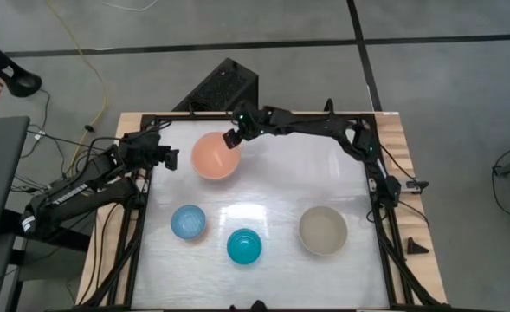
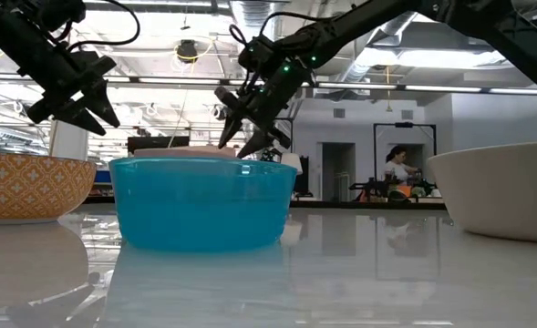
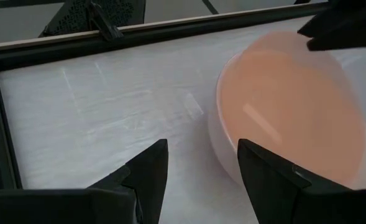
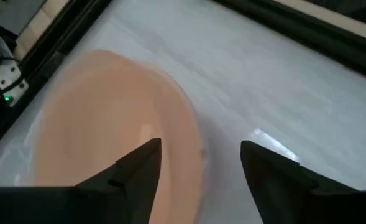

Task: Nest bowls inside each other
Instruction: Stack the orange plastic bowl on top of the pink ceramic bowl

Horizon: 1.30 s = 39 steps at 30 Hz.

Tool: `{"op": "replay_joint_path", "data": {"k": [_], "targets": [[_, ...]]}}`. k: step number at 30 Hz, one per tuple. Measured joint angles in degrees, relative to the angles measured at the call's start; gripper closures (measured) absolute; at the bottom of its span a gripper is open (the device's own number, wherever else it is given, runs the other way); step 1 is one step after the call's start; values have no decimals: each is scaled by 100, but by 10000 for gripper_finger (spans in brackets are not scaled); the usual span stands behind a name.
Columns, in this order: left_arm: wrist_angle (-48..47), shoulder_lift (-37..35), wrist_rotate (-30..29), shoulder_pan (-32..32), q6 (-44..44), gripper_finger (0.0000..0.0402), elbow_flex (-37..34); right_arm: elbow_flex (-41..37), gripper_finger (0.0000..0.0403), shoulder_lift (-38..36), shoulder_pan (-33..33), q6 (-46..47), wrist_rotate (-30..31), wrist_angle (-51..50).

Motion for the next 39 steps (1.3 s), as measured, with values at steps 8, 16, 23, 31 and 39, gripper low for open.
{"op": "replay_joint_path", "data": {"k": [8, 16, 23, 31, 39], "targets": [[0, 2, 2, 0, 0, 219, 0, 0, 143, -307, -198, -16, -729, 76], [4, 2, 1, 0, 20, 219, 0, -9, 162, -123, -75, 83, -1295, 336], [1, 2, 15, 0, 15, 219, 0, 0, 232, 48, -42, 105, -1427, 566], [-2, 2, 35, -2, 11, 219, 0, -4, 327, 90, -53, 103, -1262, 454], [-2, 2, 33, -2, -4, 219, 0, -4, 374, 92, -126, 45, -992, 251]]}}
